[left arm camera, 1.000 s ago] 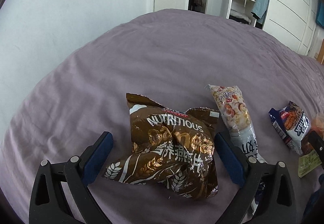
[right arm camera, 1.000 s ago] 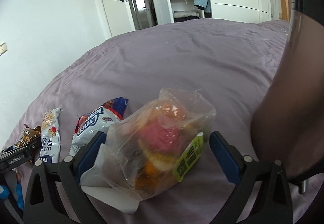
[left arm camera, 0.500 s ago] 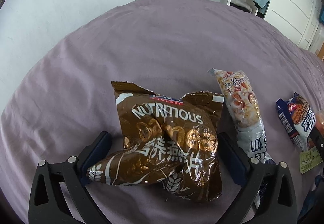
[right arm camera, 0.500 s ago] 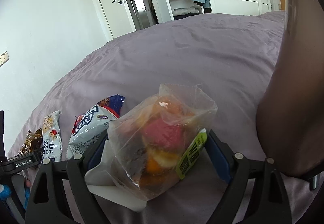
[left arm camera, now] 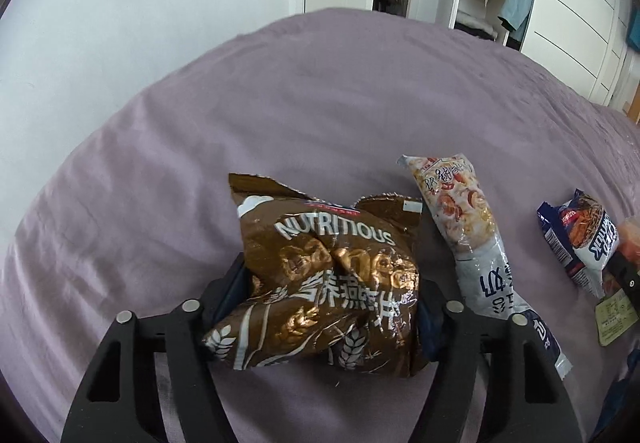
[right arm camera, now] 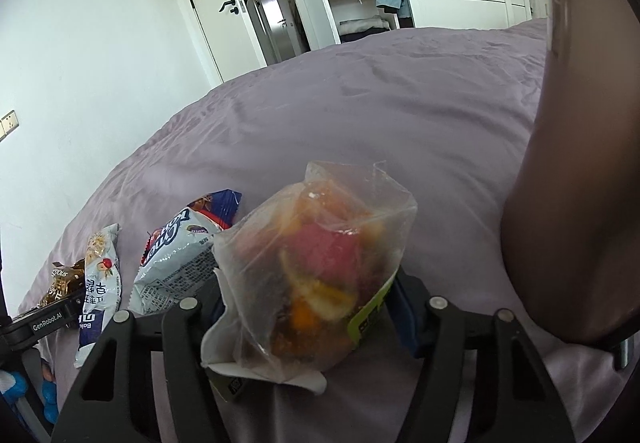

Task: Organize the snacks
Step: 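Grasp the brown Nutritious bag with the left gripper while the right gripper grasps the clear candy bag, then carry the brown bag and clear candy bag over the green tray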

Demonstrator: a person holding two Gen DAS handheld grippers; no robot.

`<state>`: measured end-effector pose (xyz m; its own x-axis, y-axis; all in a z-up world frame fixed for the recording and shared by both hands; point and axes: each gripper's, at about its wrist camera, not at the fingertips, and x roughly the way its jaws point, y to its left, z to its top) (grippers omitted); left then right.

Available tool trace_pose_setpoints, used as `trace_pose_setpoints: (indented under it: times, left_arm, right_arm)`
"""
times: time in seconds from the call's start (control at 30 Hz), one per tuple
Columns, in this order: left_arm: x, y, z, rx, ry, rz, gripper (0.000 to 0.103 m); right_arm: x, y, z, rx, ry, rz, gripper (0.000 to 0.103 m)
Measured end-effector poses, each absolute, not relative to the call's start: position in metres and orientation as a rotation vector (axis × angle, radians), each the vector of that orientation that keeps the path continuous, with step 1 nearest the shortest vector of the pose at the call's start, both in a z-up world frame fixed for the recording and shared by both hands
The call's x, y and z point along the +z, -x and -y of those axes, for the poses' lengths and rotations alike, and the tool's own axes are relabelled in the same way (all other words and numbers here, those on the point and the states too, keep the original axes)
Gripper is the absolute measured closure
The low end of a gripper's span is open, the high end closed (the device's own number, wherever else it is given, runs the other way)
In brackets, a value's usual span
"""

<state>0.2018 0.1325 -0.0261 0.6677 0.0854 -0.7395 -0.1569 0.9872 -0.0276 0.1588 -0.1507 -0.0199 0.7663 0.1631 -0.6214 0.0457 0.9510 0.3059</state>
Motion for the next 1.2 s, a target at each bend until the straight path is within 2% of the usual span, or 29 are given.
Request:
trace_pose_setpoints:
  times: [0.03,0.23,0.9,1.2]
  left_arm:
    - [-0.026,-0.2,-0.132,0.137,0.09,-0.816,0.046]
    - [-0.021,-0.18,-0.138,0.138,0.096,-0.739,0.057]
    - [-0.018,-0.172,-0.132,0.193,0.091,-0.639,0.058]
    - [-0.012,-0.163,-0.136,0.203,0.113,-0.642,0.058]
  right_arm:
    - [-0.02,-0.158,0.15,0.065,-0.313,-0.697,0.048]
    - [-0.022,-0.157,0.152,0.074,-0.315,-0.691,0.049]
    - [-0.022,-0.152,0.157,0.077,-0.327,-0.684,0.049]
    - [-0.003,-0.144,0.163,0.033,-0.329,-0.714,0.049]
